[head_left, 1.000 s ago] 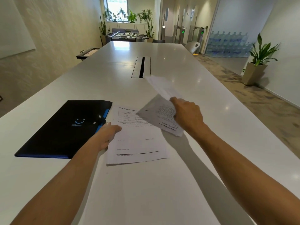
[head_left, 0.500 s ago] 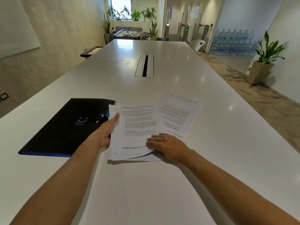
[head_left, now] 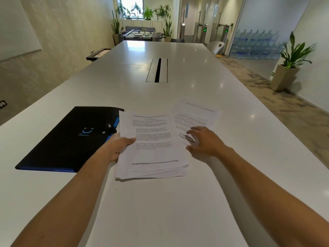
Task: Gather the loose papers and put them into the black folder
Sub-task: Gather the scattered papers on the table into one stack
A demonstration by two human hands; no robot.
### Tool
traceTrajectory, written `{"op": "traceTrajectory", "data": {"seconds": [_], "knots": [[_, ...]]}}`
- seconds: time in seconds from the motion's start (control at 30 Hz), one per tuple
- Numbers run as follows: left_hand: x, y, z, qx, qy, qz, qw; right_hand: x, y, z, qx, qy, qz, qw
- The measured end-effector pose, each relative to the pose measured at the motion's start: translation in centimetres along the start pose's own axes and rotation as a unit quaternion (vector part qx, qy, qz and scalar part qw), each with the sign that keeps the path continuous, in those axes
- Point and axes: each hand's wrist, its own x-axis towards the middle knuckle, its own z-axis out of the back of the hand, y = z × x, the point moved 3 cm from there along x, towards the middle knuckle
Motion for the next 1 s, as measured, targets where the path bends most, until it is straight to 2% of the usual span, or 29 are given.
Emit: {"op": "traceTrajectory", "data": {"seconds": [0.1, 0.2, 0.43, 0.7, 0.83, 0.93, 1.0], "knots": [[0.1, 0.0, 0.1, 0.004, -0.002, 0.001, 1.0, 0.6, -1.2, 0.0, -0.015, 0.068, -0.021, 0.997], [0.1, 0.1, 0.1, 0.006, -0.001, -0.001, 1.0, 1.4, -0.8, -0.1, -0.057, 0.136, 0.013, 0.989], [-0.3, 0.1, 0.0, 0.012, -0.007, -0.007, 1.0, 1.6, 0.5, 0.3, -0.129, 0.216, 0.055, 0.966], [-0.6, 0.0, -0.1, 0.003, 0.002, -0.015, 1.0, 1.2, 1.7, 0.8, -0.17, 0.226, 0.067, 0.957], [-0.9, 0.0, -0.2, -0.001, 0.001, -0.011, 1.0, 0.9, 2.0, 1.2, -0.147, 0.197, 0.078, 0.966], [-1.1, 0.0, -0.4, -0.005, 0.0, -0.014, 1.0, 0.9, 1.6, 1.3, -0.179, 0.183, 0.082, 0.963], [-1.1, 0.0, -0.4, 0.001, -0.005, -0.015, 1.0, 0.9, 1.4, 1.1, -0.214, 0.141, 0.078, 0.963]]}}
